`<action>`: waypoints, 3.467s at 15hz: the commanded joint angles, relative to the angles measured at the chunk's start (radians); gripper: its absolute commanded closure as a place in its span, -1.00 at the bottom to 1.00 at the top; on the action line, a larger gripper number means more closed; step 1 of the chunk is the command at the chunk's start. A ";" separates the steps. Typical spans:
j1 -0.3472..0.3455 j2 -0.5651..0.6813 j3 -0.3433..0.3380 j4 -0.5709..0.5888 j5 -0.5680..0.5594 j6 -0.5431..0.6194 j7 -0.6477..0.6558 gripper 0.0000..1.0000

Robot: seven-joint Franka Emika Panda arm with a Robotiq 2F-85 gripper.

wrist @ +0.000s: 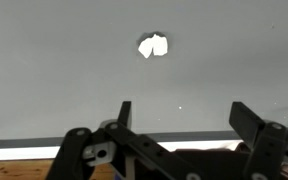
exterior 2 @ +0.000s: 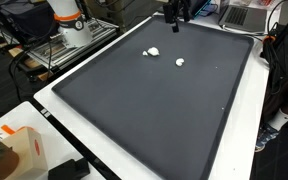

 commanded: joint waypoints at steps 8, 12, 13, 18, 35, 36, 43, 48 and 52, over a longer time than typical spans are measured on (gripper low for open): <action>0.150 0.113 -0.173 0.129 0.029 -0.085 -0.059 -1.00; 0.183 0.075 -0.207 0.134 0.089 -0.197 -0.103 -1.00; 0.180 0.057 -0.201 0.130 0.130 -0.244 -0.149 -1.00; 0.183 -0.003 -0.201 0.137 0.222 -0.406 -0.254 -1.00; 0.188 -0.061 -0.208 0.234 0.203 -0.628 -0.304 -1.00; 0.188 -0.061 -0.209 0.234 0.203 -0.628 -0.304 -1.00; 0.179 -0.001 -0.233 0.428 0.202 -0.875 -0.271 -1.00; 0.191 0.041 -0.232 0.548 0.205 -0.946 -0.269 -1.00; 0.201 0.076 -0.232 0.612 0.186 -1.011 -0.274 -1.00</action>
